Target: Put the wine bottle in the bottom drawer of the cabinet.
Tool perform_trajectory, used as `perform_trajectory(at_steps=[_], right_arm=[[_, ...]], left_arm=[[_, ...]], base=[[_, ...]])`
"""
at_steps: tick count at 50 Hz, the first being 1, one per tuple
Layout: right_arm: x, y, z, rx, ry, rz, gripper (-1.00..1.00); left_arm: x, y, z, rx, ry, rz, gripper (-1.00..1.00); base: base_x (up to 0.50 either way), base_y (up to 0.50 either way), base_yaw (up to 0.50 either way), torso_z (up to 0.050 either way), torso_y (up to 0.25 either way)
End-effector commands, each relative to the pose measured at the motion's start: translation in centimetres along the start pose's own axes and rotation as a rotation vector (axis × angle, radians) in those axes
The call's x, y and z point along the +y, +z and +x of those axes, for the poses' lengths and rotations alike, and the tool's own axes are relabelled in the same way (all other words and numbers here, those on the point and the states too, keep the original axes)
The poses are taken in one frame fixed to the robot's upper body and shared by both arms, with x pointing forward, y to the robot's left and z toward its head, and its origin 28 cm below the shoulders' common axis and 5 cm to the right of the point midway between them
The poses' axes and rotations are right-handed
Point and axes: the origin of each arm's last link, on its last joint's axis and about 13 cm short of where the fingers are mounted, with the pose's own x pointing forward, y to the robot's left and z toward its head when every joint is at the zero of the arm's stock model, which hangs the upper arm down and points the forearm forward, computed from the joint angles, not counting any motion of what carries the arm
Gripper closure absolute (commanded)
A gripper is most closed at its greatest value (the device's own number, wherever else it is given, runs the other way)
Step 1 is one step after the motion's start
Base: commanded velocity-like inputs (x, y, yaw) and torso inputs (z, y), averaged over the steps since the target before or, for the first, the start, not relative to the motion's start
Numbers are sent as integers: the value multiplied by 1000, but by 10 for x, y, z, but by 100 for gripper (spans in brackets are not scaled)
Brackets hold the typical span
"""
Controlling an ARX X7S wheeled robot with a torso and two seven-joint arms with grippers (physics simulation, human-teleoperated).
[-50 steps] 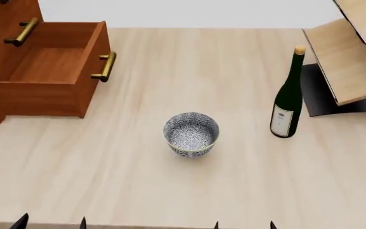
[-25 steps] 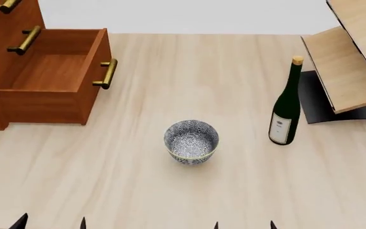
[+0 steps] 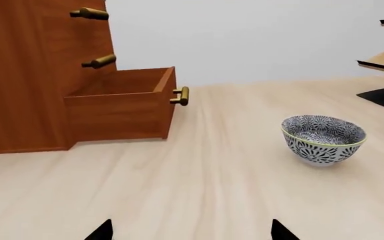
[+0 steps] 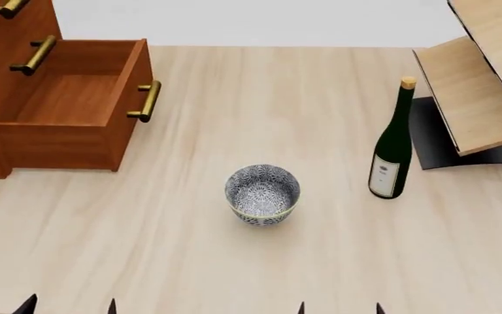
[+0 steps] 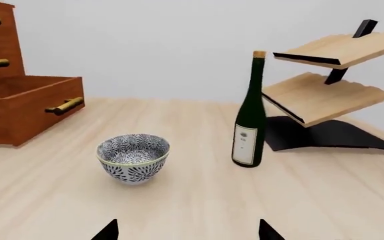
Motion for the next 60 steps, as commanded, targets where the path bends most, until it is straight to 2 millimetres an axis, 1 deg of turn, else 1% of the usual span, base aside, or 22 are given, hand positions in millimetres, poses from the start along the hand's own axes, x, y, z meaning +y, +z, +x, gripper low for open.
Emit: perform_trajectory(at_steps=[1, 2, 5, 6, 8, 10, 13, 17, 20, 24, 28, 33, 39, 47, 51, 58, 60], right_arm=[[-4, 13, -1, -15, -9, 42, -100], [-4, 18, -1, -20, -9, 45, -100], [-5, 28, 0, -33, -12, 40, -100], [-5, 34, -1, -41, -11, 37, -100], [-6, 40, -1, -50, -14, 33, -100], [-7, 49, 0, -66, -17, -9, -100], [-11, 66, -2, -89, -16, 7, -100], [-12, 80, -6, -107, 2, 19, -100], [-12, 85, -7, -110, 3, -2, -100], [-13, 95, -10, -126, 9, -13, -100], [-12, 106, -13, -146, 12, -14, -100], [-10, 113, -17, -171, 13, -37, -100], [-9, 127, -22, -202, 22, -30, -100], [-7, 133, -26, -218, 29, -36, -100], [-7, 135, -28, -209, 18, -47, -100], [-6, 141, -34, -236, 23, -42, -100], [-5, 142, -35, -242, 21, -58, -100]], left_arm=[[5, 11, 5, 69, 33, -19, -100], [6, 16, 5, 63, 49, -3, -100], [11, 29, 6, 55, 54, -37, -100], [11, 34, 5, 51, 55, -40, -100], [12, 47, 4, 47, 43, 9, -100], [13, 55, 3, 52, 27, -17, -100], [15, 70, -1, 27, 37, -11, -100], [15, 85, -5, 15, 33, -5, -100], [14, 94, -14, 9, 23, 0, -100], [15, 111, -24, -19, 25, -6, -100], [17, 126, -31, -70, 13, 1, -100], [18, 144, -39, -109, 7, -13, -100], [17, 158, -45, -124, 1, -26, -100], [19, 171, -52, -151, -7, -26, -100], [18, 170, -53, -153, -9, -37, -100], [20, 179, -58, -167, 0, -35, -100], [20, 178, -59, -168, -2, -35, -100]], base=[[0, 0, 0, 0, 0], [0, 0, 0, 0, 0], [0, 0, 0, 0, 0], [0, 0, 0, 0, 0], [0, 0, 0, 0, 0], [0, 0, 0, 0, 0], [0, 0, 0, 0, 0], [0, 0, 0, 0, 0], [0, 0, 0, 0, 0], [0, 0, 0, 0, 0], [0, 0, 0, 0, 0], [0, 0, 0, 0, 0], [0, 0, 0, 0, 0], [0, 0, 0, 0, 0], [0, 0, 0, 0, 0], [0, 0, 0, 0, 0], [0, 0, 0, 0, 0]])
